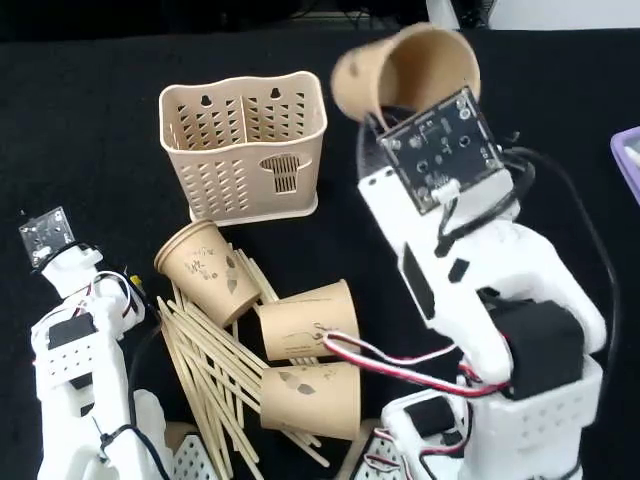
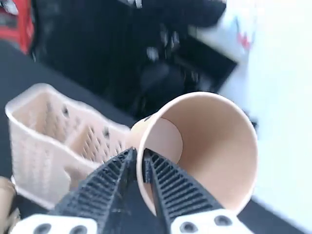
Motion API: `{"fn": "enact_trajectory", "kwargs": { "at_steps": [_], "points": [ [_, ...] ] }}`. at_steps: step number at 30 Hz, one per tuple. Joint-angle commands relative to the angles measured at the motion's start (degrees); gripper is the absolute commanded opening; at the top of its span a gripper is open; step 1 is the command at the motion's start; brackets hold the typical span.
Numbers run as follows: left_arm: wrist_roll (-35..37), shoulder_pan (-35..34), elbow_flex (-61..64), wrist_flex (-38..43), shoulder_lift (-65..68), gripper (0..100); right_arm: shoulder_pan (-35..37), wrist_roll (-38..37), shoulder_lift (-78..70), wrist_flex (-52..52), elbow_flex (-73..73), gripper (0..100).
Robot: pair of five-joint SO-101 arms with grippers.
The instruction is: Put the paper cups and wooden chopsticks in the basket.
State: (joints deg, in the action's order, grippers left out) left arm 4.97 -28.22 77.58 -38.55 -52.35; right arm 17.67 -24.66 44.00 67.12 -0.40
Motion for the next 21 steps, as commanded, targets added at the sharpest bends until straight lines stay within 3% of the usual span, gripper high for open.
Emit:
{"fn": "enact_trajectory", "kwargs": {
  "at_steps": [1, 10, 21],
  "points": [
    [0.7, -0.22, -0.57, 0.97, -1.23, 20, 4.57, -0.18, -8.31, -1.67, -6.73, 1.1],
    [0.7, -0.31, -0.57, 0.97, -1.23, 20, 10.2, -0.35, -25.98, 1.67, -17.98, 1.1],
    [0.53, -0.31, -0.57, 0.97, -1.23, 20, 10.29, -0.53, -43.91, 11.6, -35.03, 1.6]
  ]
}}
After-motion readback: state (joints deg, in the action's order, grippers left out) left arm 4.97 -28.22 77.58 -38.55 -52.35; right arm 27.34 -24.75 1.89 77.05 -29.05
